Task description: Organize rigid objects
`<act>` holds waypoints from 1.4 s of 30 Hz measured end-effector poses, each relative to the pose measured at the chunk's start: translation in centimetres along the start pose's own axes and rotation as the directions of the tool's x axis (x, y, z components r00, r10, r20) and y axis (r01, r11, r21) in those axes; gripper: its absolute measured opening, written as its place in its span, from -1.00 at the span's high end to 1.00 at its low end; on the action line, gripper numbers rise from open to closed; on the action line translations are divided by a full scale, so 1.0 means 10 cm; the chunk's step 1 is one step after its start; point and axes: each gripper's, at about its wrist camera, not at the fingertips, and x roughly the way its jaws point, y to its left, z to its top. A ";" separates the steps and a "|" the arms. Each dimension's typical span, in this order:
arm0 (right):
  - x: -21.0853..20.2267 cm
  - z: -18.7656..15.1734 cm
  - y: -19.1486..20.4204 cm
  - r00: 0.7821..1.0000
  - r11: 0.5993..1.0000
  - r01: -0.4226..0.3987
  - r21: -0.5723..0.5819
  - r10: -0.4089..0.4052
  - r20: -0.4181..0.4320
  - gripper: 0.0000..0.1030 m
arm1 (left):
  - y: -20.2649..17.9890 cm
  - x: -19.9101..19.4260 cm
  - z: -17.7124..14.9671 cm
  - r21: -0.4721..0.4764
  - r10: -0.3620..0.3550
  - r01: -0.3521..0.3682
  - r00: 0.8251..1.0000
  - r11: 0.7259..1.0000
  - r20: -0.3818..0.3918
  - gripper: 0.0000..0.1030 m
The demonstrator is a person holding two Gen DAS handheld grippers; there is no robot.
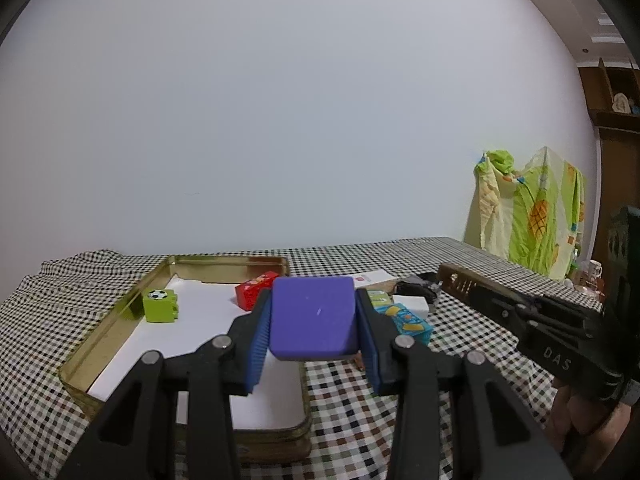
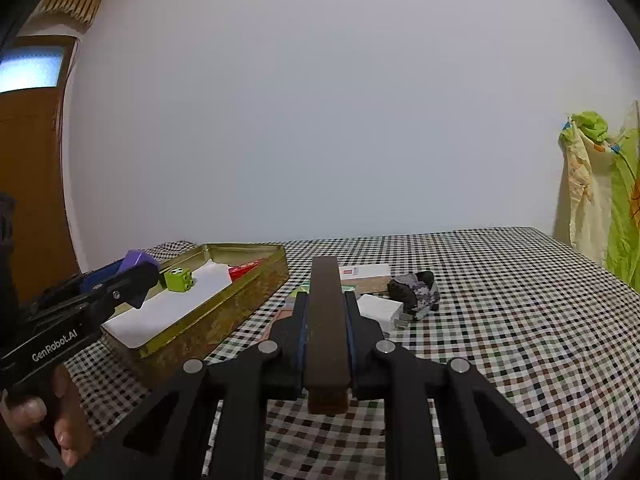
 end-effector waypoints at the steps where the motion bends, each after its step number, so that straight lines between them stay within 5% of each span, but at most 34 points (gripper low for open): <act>1: 0.00 0.00 0.02 1.000 1.000 -0.003 -0.002 0.003 0.000 0.66 | 0.02 0.00 0.00 -0.003 0.004 -0.004 1.000 1.000 0.000 0.25; 42: 0.06 0.01 0.51 0.996 0.993 -0.090 -0.080 0.088 -0.027 0.66 | 0.38 -0.16 -0.02 -0.067 0.054 -0.053 0.999 0.996 0.004 0.25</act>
